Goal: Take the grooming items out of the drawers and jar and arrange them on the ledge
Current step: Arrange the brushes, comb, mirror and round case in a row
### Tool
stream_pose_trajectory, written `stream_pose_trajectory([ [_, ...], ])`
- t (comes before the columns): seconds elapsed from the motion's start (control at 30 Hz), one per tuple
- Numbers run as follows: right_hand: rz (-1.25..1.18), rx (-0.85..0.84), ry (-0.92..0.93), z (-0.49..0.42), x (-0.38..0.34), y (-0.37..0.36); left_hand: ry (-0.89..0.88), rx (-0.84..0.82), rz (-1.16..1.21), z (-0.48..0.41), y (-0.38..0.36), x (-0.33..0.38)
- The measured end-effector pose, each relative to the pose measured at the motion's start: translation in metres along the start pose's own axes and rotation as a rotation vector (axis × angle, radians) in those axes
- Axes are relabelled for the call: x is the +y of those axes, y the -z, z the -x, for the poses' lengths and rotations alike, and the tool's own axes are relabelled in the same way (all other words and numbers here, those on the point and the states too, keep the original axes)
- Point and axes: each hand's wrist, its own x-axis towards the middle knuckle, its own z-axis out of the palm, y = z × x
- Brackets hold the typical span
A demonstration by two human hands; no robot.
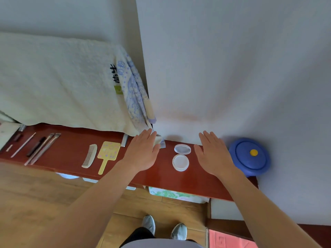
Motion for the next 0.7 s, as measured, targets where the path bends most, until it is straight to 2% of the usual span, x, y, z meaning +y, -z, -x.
stream_pose_trajectory([
  [0.33, 0.054, 0.091, 0.052, 0.006, -0.054, 0.005, 0.016, 0.048, -0.002, 0.022, 0.012, -0.036],
  [0.7, -0.049, 0.160, 0.065, 0.019, -0.146, -0.004, 0.009, 0.097, -0.043, 0.065, 0.038, -0.107],
])
